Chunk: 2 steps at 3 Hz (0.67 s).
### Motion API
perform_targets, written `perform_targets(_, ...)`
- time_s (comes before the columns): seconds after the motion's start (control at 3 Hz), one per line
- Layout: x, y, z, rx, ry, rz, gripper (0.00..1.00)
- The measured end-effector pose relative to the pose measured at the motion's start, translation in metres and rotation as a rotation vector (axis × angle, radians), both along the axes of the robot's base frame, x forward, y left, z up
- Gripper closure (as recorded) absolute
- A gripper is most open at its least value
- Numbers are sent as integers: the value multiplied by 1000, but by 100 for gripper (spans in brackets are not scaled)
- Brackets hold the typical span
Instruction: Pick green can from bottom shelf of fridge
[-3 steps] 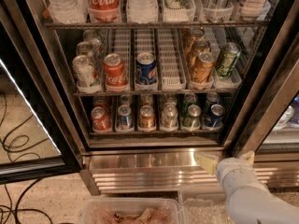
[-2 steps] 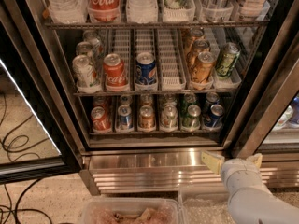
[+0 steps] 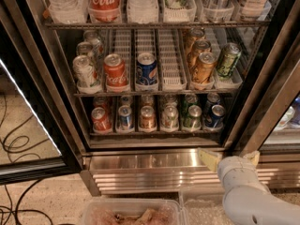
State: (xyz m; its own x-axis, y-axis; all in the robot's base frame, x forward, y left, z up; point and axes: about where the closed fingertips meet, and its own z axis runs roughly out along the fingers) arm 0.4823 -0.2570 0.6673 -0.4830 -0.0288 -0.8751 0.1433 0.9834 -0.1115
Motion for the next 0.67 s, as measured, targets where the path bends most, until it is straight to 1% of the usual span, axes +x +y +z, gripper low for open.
perform_targets(0.33, 21, 22, -12, 53, -24, -56, 0)
perform_targets(0.67, 41, 19, -22, 88, -64, -191, 0)
